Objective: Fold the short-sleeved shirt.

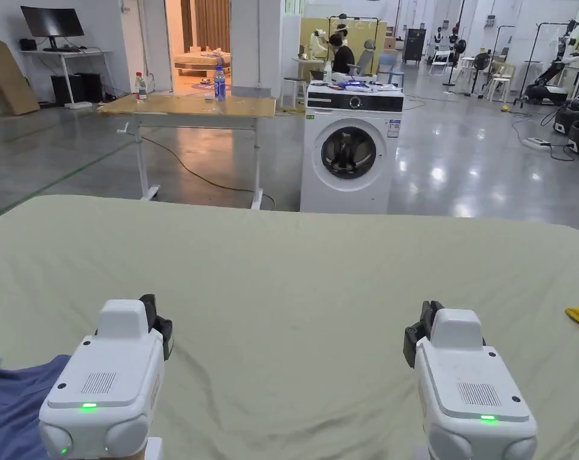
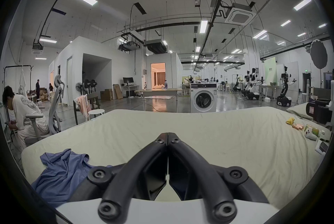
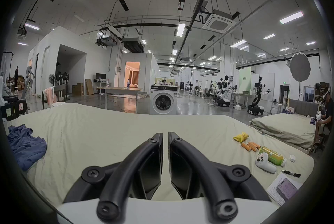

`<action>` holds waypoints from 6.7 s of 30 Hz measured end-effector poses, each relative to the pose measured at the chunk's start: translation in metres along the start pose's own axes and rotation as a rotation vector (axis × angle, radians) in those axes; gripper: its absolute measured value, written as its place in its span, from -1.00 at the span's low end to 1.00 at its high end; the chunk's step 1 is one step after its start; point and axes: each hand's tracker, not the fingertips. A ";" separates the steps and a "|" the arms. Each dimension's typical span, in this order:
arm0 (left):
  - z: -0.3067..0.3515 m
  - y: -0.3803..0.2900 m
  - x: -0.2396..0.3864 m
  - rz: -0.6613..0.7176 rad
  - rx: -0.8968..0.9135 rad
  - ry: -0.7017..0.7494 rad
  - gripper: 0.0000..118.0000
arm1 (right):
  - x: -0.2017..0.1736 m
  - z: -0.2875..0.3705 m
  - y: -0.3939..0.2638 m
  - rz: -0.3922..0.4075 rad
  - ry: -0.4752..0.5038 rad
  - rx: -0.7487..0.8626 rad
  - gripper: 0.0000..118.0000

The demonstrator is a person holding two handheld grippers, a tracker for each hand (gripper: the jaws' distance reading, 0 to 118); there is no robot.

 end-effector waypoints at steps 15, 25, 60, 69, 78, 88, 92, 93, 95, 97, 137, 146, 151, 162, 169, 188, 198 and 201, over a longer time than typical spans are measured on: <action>0.005 0.008 -0.002 0.011 0.023 0.002 -1.00 | -0.001 0.002 0.006 -0.035 -0.016 0.005 -0.92; 0.005 0.009 0.000 0.016 0.006 0.000 -1.00 | 0.004 0.003 0.002 -0.042 -0.017 -0.020 -0.92; 0.013 0.033 0.015 -0.262 -0.093 -0.028 -1.00 | -0.007 0.005 0.033 0.312 0.132 -0.061 -0.97; -0.003 0.021 -0.013 0.210 -0.071 -0.034 -1.00 | 0.011 -0.001 0.017 -0.165 -0.014 -0.109 -0.97; 0.009 0.028 -0.021 0.027 -0.072 -0.074 -1.00 | 0.001 0.000 0.018 -0.057 0.039 -0.087 -0.97; 0.017 0.003 -0.138 0.019 -0.417 -0.048 -1.00 | -0.023 0.003 0.004 0.028 0.119 -0.095 -0.97; 0.017 -0.011 -0.188 0.092 -0.606 -0.018 -0.86 | -0.027 0.000 -0.005 0.022 0.135 -0.123 -0.97; 0.017 -0.013 -0.199 0.107 -0.645 -0.029 -0.70 | -0.027 0.000 -0.008 0.023 0.136 -0.126 -0.97; 0.014 -0.025 -0.220 0.121 -0.723 0.004 -0.32 | -0.029 0.003 -0.010 0.034 0.138 -0.130 -0.97; 0.010 -0.037 -0.237 0.111 -0.771 0.045 0.20 | -0.030 0.004 -0.013 0.049 0.140 -0.132 -0.97; 0.032 -0.016 -0.268 0.194 -0.519 -0.044 -1.00 | -0.042 0.012 -0.023 0.074 0.158 -0.165 -0.97; 0.026 0.083 -0.215 0.147 -0.302 -0.164 -1.00 | -0.037 0.016 -0.005 0.040 0.160 -0.123 -0.97; 0.012 0.129 -0.158 0.121 -0.232 -0.289 -1.00 | -0.026 0.021 0.001 0.031 0.146 -0.100 -0.97; -0.005 0.166 0.013 0.069 -0.164 -0.623 -1.00 | 0.024 0.036 0.004 -0.007 0.051 -0.086 -0.97; -0.009 0.143 0.113 0.097 -0.183 -0.814 -1.00 | 0.063 0.045 0.002 -0.023 -0.031 -0.093 -0.97; -0.007 0.026 0.168 0.054 -0.349 -0.711 -0.16 | 0.088 0.047 -0.005 -0.041 -0.087 -0.150 -0.97; 0.020 0.048 0.073 0.065 -0.184 -0.394 -1.00 | 0.064 0.038 0.018 -0.051 -0.037 -0.112 -0.97; 0.028 0.043 0.044 0.089 -0.205 -0.353 -1.00 | 0.059 0.040 0.016 -0.066 -0.028 -0.109 -0.97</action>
